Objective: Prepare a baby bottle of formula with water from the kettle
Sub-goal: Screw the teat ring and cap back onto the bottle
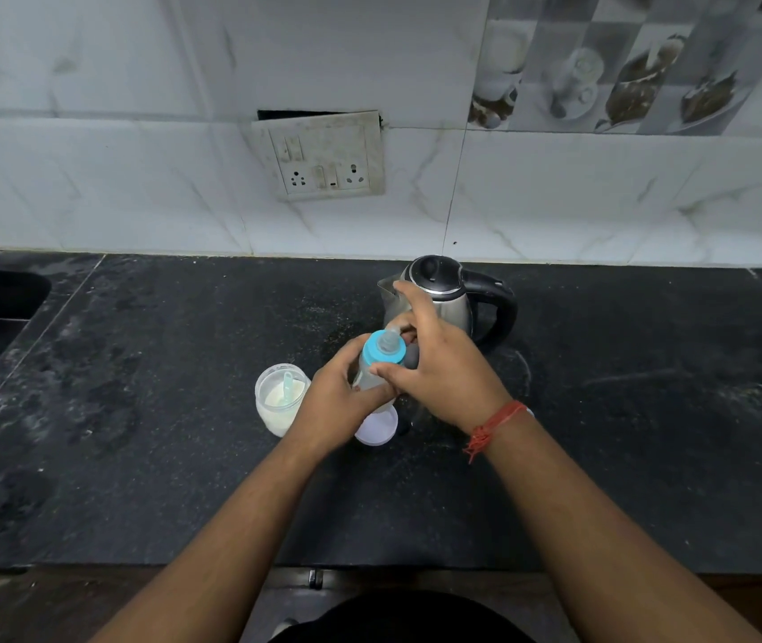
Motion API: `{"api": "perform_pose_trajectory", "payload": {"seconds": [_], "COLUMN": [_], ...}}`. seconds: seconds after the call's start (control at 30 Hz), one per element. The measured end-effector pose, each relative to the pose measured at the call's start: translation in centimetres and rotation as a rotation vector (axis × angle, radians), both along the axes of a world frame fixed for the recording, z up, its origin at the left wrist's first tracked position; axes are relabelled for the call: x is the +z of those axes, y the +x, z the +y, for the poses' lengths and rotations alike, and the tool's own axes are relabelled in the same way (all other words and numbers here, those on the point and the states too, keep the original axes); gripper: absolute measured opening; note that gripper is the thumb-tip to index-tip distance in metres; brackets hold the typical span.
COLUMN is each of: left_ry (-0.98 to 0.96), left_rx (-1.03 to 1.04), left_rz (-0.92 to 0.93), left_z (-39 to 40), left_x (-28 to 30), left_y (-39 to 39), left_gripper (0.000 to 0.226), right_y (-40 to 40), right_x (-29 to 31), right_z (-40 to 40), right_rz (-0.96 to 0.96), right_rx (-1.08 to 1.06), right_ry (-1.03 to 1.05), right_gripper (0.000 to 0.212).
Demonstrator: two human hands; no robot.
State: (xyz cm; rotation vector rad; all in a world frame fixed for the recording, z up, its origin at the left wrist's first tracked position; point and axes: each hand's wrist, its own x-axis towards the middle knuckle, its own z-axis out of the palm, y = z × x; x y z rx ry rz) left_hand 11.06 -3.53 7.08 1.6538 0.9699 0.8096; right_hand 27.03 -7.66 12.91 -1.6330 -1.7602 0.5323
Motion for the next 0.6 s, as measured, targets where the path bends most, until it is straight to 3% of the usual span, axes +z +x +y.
{"api": "perform_pose_trajectory", "payload": {"seconds": [0.1, 0.3, 0.6], "left_ry": [-0.013, -0.006, 0.0], "left_rx": [0.0, 0.003, -0.001], "left_rz": [-0.02, -0.018, -0.027], "left_z": [0.6, 1.4, 2.3], "left_x": [0.3, 0.8, 1.1], "left_y": [0.3, 0.8, 1.1], "left_gripper": [0.057, 0.054, 0.055], "right_y": [0.8, 1.6, 1.6], "right_x": [0.3, 0.6, -0.8], "right_z": [0.5, 1.6, 2.4], "right_rz": [0.096, 0.083, 0.179], "right_rx": [0.039, 0.065, 0.016], "right_ry": [0.001, -0.034, 0.083], "right_gripper": [0.086, 0.088, 0.083]}}
